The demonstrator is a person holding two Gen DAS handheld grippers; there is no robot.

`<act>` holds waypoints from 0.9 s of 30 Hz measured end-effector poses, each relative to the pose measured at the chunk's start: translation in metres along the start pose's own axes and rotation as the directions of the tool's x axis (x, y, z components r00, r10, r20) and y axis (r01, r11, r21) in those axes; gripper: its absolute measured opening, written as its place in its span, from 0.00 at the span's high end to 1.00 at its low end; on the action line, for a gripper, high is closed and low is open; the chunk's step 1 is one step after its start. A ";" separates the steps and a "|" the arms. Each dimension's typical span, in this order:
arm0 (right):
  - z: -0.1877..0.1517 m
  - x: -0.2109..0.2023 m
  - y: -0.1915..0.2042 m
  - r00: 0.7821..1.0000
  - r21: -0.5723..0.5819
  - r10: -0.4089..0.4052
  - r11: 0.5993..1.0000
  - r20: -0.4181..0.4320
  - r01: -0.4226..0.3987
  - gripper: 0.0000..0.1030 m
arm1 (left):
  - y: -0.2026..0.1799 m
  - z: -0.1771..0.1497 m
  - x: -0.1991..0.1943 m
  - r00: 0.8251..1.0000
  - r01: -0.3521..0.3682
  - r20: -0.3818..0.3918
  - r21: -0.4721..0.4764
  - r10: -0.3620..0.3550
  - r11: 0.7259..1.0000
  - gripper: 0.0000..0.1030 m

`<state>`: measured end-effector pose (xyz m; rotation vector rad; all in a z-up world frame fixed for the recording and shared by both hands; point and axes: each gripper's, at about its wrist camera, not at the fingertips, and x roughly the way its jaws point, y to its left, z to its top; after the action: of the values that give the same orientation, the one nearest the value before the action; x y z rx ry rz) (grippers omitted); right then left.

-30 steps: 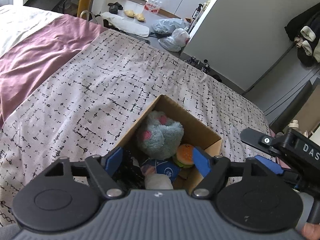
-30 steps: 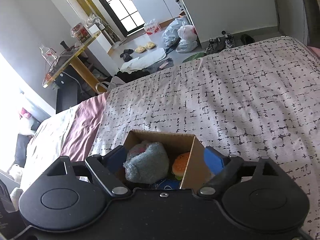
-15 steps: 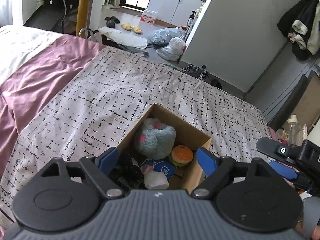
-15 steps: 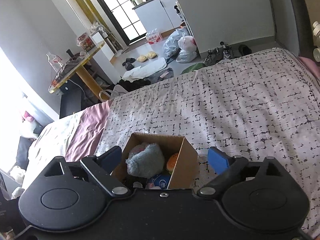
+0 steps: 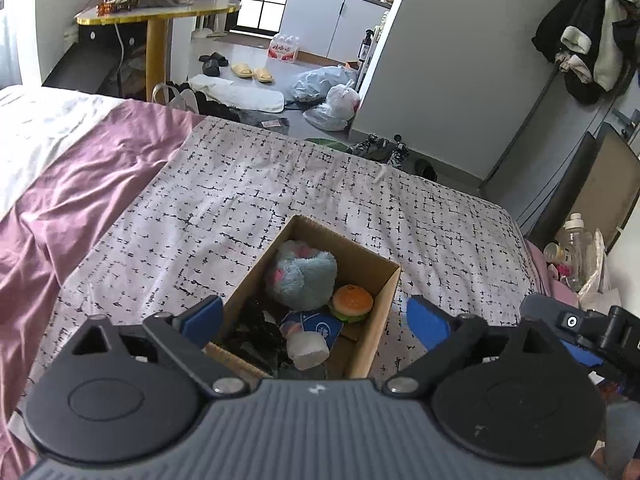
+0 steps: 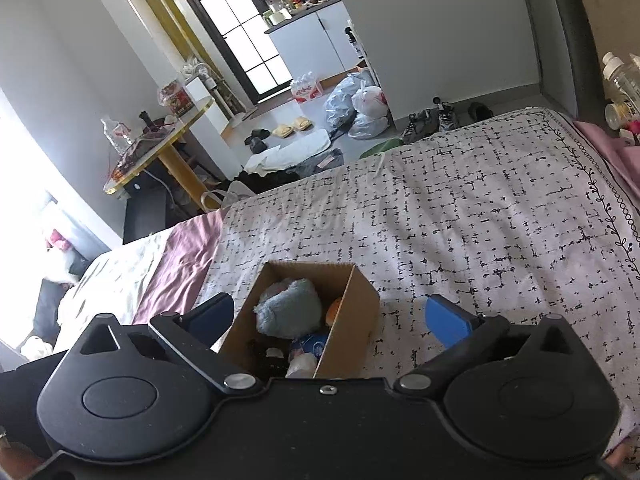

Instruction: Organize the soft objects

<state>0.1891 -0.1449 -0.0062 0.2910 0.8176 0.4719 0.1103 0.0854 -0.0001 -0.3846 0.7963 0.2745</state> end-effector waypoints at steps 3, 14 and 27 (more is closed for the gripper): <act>-0.002 -0.010 0.004 1.000 -0.014 -0.001 1.000 0.010 0.001 0.00 | -0.005 -0.001 -0.014 1.000 -0.011 0.024 0.026 0.011 1.000 0.02; -0.020 -0.055 0.011 0.997 -0.039 -0.041 0.998 0.059 0.044 0.00 | -0.009 -0.014 -0.061 0.997 0.009 0.072 0.066 -0.013 0.998 0.00; -0.031 -0.116 0.031 0.991 -0.124 -0.067 0.989 0.112 0.081 0.00 | -0.009 -0.028 -0.123 0.992 0.025 0.121 0.119 -0.040 0.993 0.00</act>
<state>0.0877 -0.1752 0.0595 0.1654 0.6875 0.4333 0.0132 0.0538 0.0750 -0.2670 0.6807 0.2174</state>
